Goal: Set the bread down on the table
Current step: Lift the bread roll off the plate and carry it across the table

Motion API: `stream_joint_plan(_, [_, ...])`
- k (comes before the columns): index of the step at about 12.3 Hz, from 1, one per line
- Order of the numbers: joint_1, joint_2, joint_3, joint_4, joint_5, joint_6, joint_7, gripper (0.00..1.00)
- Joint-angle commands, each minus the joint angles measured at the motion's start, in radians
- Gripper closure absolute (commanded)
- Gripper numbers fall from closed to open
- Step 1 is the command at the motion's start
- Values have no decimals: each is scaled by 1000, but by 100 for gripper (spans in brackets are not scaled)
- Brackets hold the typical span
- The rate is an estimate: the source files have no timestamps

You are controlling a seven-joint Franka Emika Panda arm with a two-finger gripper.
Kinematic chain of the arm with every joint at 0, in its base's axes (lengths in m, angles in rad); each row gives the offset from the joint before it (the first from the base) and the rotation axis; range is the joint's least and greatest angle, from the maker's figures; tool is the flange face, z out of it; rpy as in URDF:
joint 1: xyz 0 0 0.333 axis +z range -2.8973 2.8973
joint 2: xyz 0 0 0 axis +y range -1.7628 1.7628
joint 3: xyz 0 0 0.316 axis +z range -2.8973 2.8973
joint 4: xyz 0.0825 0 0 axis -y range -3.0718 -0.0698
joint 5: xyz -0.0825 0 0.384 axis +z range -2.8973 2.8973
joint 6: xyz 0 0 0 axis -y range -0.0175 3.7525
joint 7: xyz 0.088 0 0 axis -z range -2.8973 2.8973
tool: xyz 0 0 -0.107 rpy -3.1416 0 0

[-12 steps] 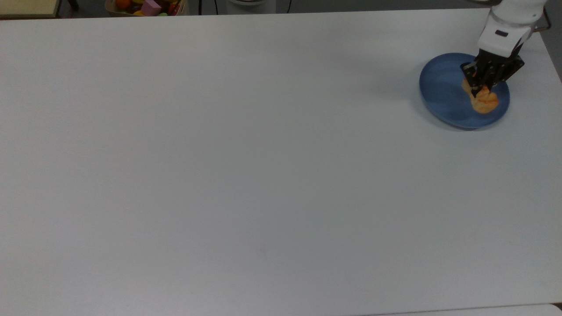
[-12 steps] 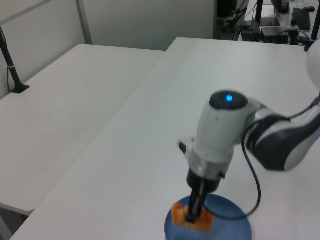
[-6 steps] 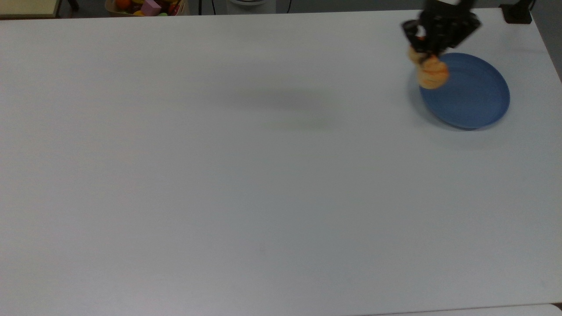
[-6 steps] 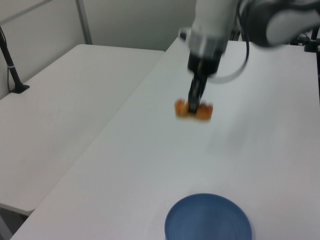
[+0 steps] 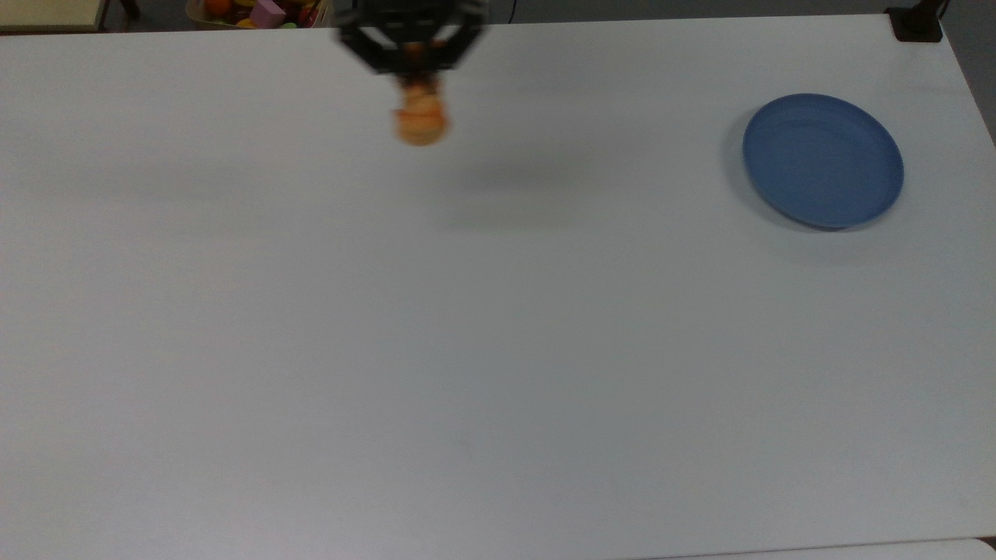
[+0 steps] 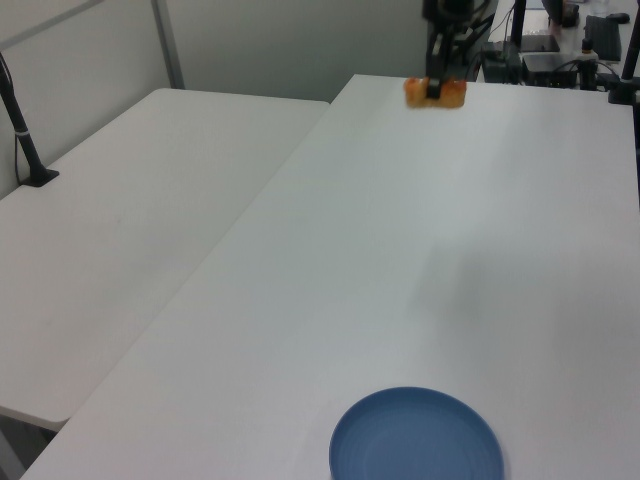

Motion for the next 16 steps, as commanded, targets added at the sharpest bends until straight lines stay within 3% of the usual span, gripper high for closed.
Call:
stream_joint_plan(1, [-17, -25, -218, -127, 27, 35, -228, 100])
stream_joint_plan(3, [-61, -22, -333, -239, 27, 175, -349, 100])
stream_joint_plan(4, [-101, -13, -345, -307, 12, 245, -379, 100])
stream_joint_plan(8, [-199, 52, -347, -515, 9, 574, -440, 100])
stream_joint_plan(11, [-235, 147, -342, -576, 9, 726, -443, 97])
stream_joint_plan(13, [-252, 162, -339, -586, 12, 747, -431, 74])
stream_joint_plan(15, [-255, 185, -339, -586, 12, 747, -431, 18])
stream_joint_plan(16, [-261, 184, -339, -583, 12, 745, -431, 0])
